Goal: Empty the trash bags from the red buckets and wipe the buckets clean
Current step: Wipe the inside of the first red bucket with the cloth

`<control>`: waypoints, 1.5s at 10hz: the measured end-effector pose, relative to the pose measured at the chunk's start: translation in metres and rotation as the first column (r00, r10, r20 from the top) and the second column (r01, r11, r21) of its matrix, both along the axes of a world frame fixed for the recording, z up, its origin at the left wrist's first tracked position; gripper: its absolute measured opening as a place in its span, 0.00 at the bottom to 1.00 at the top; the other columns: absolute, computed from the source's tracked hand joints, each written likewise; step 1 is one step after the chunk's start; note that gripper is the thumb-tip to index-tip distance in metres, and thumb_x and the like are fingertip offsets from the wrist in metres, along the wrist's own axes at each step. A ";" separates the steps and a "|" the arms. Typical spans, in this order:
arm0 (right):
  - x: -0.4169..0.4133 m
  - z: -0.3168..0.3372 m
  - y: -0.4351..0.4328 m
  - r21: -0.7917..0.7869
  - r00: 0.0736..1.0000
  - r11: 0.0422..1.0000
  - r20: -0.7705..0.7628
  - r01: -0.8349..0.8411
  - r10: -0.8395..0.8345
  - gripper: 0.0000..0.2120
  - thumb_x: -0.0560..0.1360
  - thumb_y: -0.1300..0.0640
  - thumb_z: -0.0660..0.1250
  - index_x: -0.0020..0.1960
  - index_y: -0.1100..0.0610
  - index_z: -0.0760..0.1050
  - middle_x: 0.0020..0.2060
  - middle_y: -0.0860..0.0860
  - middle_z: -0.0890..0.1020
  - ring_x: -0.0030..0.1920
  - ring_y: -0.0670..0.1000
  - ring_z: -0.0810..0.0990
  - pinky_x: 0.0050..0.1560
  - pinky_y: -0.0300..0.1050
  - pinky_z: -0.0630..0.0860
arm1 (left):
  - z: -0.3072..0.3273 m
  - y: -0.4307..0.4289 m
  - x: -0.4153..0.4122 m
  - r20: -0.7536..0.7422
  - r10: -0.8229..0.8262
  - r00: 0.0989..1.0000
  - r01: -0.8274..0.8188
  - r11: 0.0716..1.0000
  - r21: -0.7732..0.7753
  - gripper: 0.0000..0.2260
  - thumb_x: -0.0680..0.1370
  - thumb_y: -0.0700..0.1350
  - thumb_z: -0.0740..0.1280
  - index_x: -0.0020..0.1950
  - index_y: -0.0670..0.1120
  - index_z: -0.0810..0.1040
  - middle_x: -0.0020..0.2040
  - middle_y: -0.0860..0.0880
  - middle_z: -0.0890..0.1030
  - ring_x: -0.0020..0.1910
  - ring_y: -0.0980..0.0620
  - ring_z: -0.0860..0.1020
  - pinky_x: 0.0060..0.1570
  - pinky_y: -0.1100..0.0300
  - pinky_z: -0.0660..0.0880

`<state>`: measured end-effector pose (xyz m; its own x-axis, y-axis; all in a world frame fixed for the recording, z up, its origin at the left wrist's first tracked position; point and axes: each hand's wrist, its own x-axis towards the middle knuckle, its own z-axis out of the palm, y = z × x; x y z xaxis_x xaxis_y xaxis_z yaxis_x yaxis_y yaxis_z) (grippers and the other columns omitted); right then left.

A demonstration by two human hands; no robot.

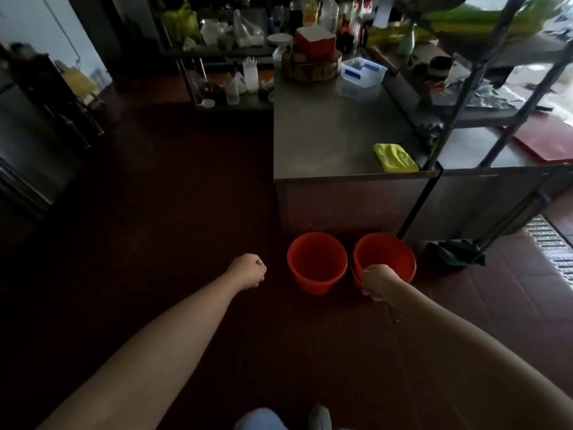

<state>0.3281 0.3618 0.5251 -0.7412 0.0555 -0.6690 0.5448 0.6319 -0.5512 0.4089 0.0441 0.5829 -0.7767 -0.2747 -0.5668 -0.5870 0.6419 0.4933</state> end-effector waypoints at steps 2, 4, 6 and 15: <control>-0.115 -0.026 -0.018 0.001 0.998 1.000 0.061 0.015 -0.015 0.14 0.79 0.59 0.65 0.63 0.63 0.78 0.41 0.54 0.81 0.37 0.52 0.80 0.40 0.49 0.80 | -0.031 -0.022 -0.120 0.130 0.116 0.985 -0.130 0.986 0.107 0.08 0.82 0.47 0.59 0.57 0.49 0.77 0.52 0.50 0.81 0.49 0.51 0.82 0.37 0.61 0.75; -0.194 -0.054 -0.030 -0.051 0.973 0.983 0.160 0.179 -0.168 0.11 0.84 0.55 0.60 0.62 0.57 0.76 0.41 0.52 0.80 0.38 0.51 0.80 0.39 0.46 0.77 | -0.103 -0.043 -0.245 0.246 0.191 0.950 -0.256 0.929 0.268 0.12 0.81 0.47 0.58 0.59 0.46 0.77 0.52 0.47 0.83 0.48 0.49 0.81 0.45 0.54 0.75; -0.266 -0.107 -0.031 -0.139 0.890 0.893 0.240 0.427 -0.388 0.18 0.84 0.45 0.59 0.61 0.59 0.77 0.49 0.56 0.83 0.43 0.54 0.83 0.40 0.48 0.77 | -0.146 -0.054 -0.335 0.374 0.219 0.901 -0.359 0.862 0.359 0.16 0.80 0.50 0.56 0.58 0.44 0.78 0.54 0.44 0.84 0.53 0.45 0.81 0.52 0.50 0.75; -0.412 -0.584 0.011 -0.223 0.723 0.714 0.440 0.663 -0.533 0.31 0.77 0.28 0.56 0.69 0.49 0.72 0.67 0.52 0.74 0.63 0.54 0.75 0.68 0.60 0.68 | -0.626 -0.063 -0.457 0.500 0.577 0.645 -0.760 0.555 0.339 0.35 0.76 0.75 0.46 0.70 0.58 0.75 0.72 0.44 0.72 0.68 0.42 0.71 0.68 0.36 0.65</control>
<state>-0.0837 0.3725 -0.0589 -0.3683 0.1320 -0.9203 0.9203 -0.0888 -0.3810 -0.0482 -0.0191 -0.0436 -0.2460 -0.2615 -0.9333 -0.9068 -0.2780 0.3169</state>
